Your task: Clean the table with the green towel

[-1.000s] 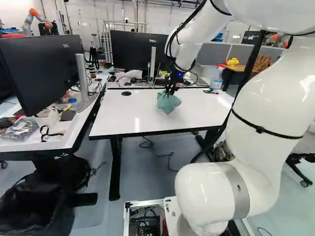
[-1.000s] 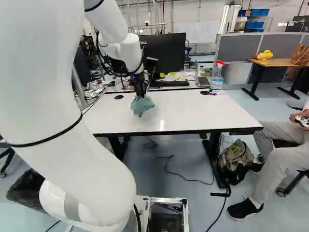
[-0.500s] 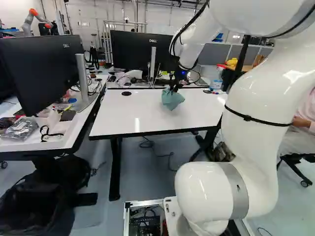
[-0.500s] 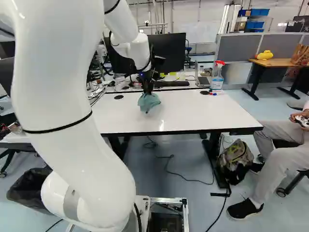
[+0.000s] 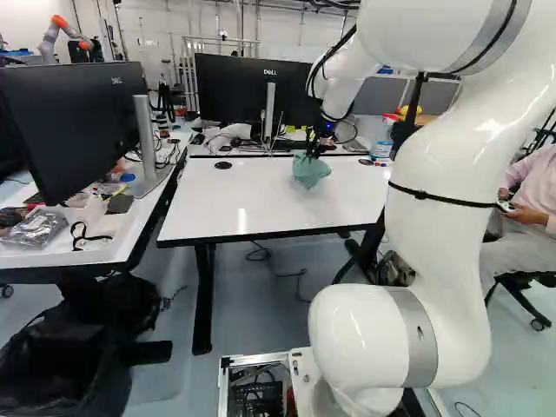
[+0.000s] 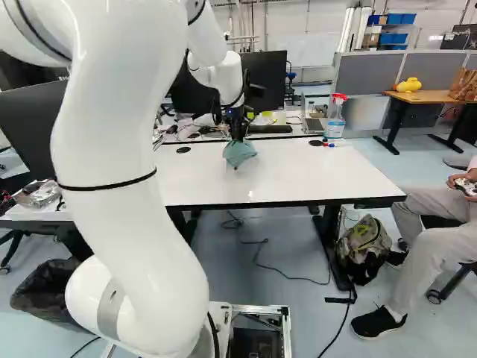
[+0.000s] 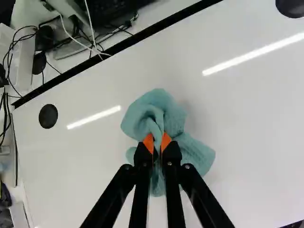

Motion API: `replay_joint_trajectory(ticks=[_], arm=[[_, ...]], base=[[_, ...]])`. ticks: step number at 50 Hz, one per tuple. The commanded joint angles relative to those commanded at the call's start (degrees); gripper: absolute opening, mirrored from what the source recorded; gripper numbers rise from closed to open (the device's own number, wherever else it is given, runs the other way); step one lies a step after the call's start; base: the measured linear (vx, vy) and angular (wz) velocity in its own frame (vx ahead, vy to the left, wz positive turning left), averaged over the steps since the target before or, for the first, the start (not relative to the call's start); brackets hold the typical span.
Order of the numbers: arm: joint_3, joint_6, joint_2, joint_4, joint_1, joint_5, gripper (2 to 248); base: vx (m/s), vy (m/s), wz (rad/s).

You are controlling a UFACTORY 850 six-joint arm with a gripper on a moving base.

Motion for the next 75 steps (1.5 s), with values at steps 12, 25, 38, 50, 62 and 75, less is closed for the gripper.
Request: replay_joint_trajectory(ticks=[12,25,38,50,62,75], arm=[[-3.6,0.0,-2.9,0.0,-1.2,0.0,38],[-7.6,0.0,-6.2,0.0,-2.4,0.0,38],[-11.6,0.0,-9.3,0.0,-3.6,0.0,38],[-15.3,0.0,-12.1,0.0,-4.8,0.0,38],[-19.0,0.0,-14.9,0.0,-5.8,0.0,38],[-23.1,0.0,-17.9,0.0,-7.2,0.0,38]], base=[[0.0,0.0,0.0],[0.0,0.0,0.0],[0.0,0.0,0.0],[0.0,0.0,0.0],[0.0,0.0,0.0],[0.0,0.0,0.0]])
